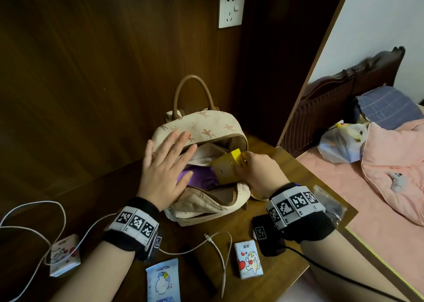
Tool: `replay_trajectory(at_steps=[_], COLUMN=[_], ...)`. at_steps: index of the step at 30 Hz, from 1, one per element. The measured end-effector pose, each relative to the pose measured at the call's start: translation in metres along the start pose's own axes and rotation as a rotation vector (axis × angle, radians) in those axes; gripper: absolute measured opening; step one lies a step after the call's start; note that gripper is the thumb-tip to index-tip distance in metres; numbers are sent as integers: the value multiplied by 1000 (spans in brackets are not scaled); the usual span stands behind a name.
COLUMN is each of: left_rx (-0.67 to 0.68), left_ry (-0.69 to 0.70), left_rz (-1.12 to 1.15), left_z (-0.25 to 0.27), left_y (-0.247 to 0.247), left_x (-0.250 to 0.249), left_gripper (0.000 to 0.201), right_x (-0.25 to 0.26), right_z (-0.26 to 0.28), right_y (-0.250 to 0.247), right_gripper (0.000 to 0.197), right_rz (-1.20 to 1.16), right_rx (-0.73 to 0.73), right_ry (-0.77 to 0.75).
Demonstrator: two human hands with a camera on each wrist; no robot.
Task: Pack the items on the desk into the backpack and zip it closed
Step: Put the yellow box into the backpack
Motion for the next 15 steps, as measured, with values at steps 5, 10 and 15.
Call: replay_trajectory(at_steps=[5, 10, 15], left_rx=[77, 98, 99], left_ry=[-25, -46, -42], left_rz=[-58, -67, -63], left_z=[-1, -4, -4], left_y=[5, 8, 5], left_x=[1, 3, 2], left_gripper=[70, 74, 75], right_x=[3, 4, -4], right_z=[11, 6, -5], right_y=[-4, -4, 4], right_gripper=[33, 36, 40], right_rz=[-1, 48, 152], right_rx=[48, 135, 33], right_ry=[-227, -240, -25])
Point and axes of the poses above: each hand's wrist, its own z-axis away from the middle knuckle, its own y-axis out of the palm, x = y × z, the point moved 6 cm from there along -z, towards the middle knuckle, and after that the axes turned 1 degree about -z, right-handed, at the moved point
